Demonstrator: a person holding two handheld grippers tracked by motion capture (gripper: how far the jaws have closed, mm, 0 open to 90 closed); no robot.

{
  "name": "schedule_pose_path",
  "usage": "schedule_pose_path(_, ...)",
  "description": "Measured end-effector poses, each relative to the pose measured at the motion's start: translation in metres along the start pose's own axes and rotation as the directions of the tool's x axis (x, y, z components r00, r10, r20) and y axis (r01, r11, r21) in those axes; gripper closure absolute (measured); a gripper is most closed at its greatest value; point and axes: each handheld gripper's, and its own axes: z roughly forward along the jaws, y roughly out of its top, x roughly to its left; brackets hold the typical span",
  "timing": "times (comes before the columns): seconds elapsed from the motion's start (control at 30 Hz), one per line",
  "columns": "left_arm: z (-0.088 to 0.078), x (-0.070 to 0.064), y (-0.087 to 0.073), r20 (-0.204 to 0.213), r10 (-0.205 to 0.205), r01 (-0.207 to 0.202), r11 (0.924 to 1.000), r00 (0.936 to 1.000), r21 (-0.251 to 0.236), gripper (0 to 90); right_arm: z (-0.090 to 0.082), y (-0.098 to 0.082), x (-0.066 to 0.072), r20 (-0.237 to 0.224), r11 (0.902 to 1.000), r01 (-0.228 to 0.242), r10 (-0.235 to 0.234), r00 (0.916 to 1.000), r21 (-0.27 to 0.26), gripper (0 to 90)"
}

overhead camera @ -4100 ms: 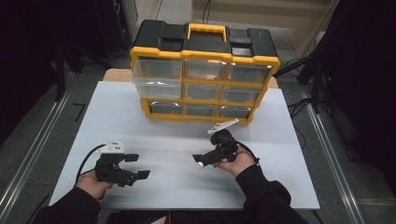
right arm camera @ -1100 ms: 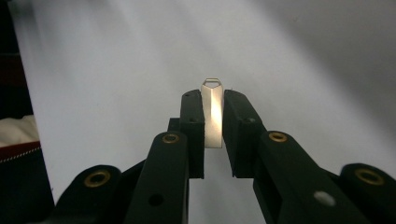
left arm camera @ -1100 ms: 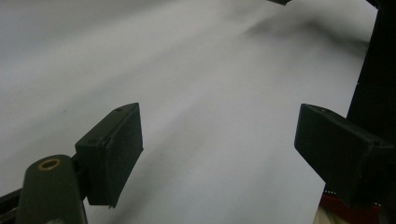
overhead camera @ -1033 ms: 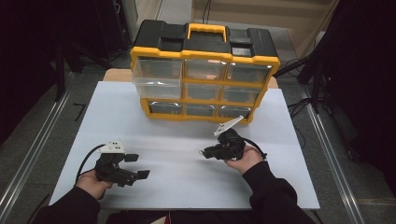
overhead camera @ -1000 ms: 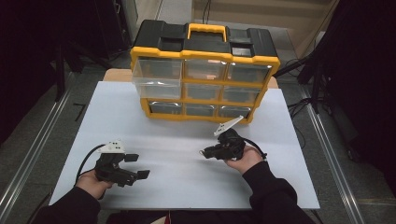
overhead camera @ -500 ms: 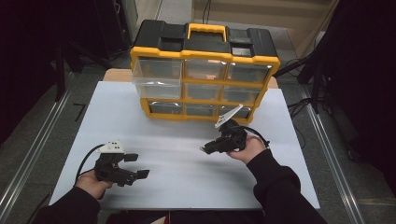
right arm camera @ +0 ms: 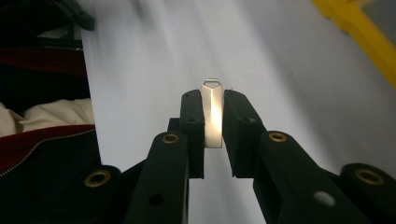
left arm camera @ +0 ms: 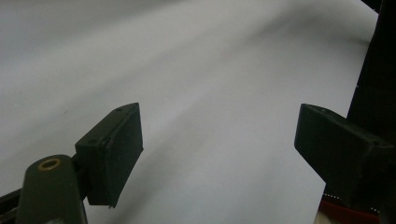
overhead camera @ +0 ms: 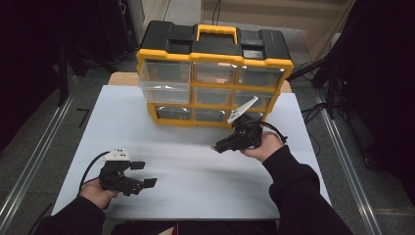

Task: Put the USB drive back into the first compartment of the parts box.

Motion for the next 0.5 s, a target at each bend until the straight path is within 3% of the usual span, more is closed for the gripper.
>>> schedule_pose_path(0.5,0.000,0.000,0.000,0.000,0.001,-0.001,1.0000,1.0000,0.001,16.5,-0.024,0.027,0.005,-0.019,0.9997,0.011,-0.010,0.9998,0.020,76.5)
